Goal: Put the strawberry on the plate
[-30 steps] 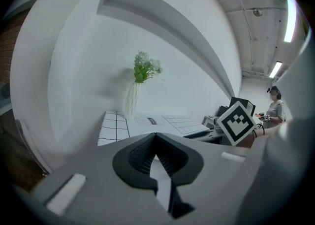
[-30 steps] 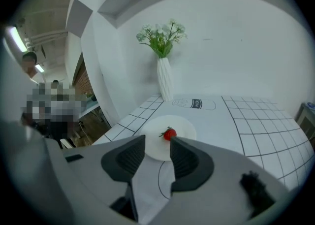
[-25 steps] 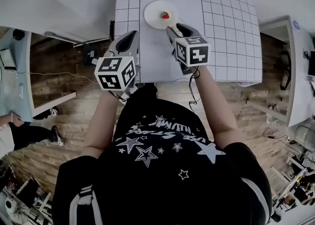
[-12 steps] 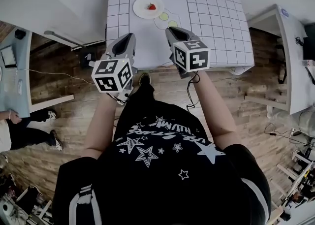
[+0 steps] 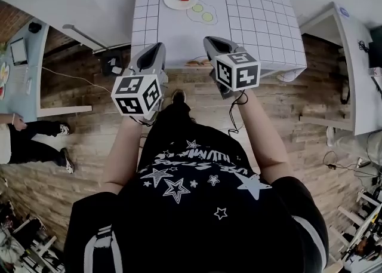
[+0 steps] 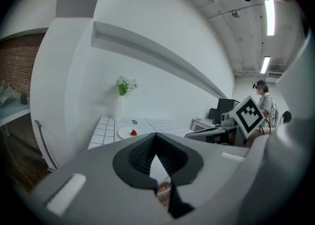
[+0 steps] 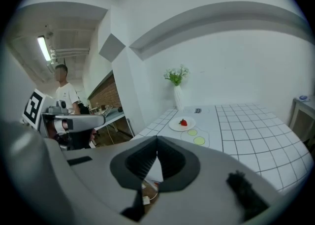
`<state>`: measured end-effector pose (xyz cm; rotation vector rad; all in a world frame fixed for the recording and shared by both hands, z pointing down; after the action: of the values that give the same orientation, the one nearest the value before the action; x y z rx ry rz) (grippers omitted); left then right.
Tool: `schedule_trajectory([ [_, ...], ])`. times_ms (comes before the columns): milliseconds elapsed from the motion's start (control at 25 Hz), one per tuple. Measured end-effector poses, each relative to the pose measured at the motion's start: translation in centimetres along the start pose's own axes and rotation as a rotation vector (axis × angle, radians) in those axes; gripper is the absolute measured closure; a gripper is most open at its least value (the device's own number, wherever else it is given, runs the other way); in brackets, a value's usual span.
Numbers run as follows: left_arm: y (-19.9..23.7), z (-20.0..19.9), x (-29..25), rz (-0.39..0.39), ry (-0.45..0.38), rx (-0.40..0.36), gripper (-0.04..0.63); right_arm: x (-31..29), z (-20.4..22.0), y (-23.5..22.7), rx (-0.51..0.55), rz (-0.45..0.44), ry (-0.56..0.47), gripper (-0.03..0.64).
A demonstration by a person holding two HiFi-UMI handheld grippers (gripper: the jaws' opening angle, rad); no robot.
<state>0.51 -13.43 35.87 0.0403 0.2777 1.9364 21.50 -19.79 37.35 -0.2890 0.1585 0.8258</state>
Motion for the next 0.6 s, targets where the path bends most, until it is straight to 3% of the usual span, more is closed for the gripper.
schedule_trajectory([
  [600, 2.0, 0.4, 6.1, -0.088, 0.077, -0.019, 0.586, -1.7, 2.4, 3.6, -0.112, -0.090, -0.020, 0.603],
])
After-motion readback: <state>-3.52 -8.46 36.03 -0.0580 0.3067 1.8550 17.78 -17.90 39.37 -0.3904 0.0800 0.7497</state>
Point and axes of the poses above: the fingertips, and each gripper's own axes: x backward along the fingers, y to its left, z out of its underside, the point moved 9 cm from there along x, backward along the fingers, and after that the axes turned 11 degrees about -y, right-handed, at the moved point
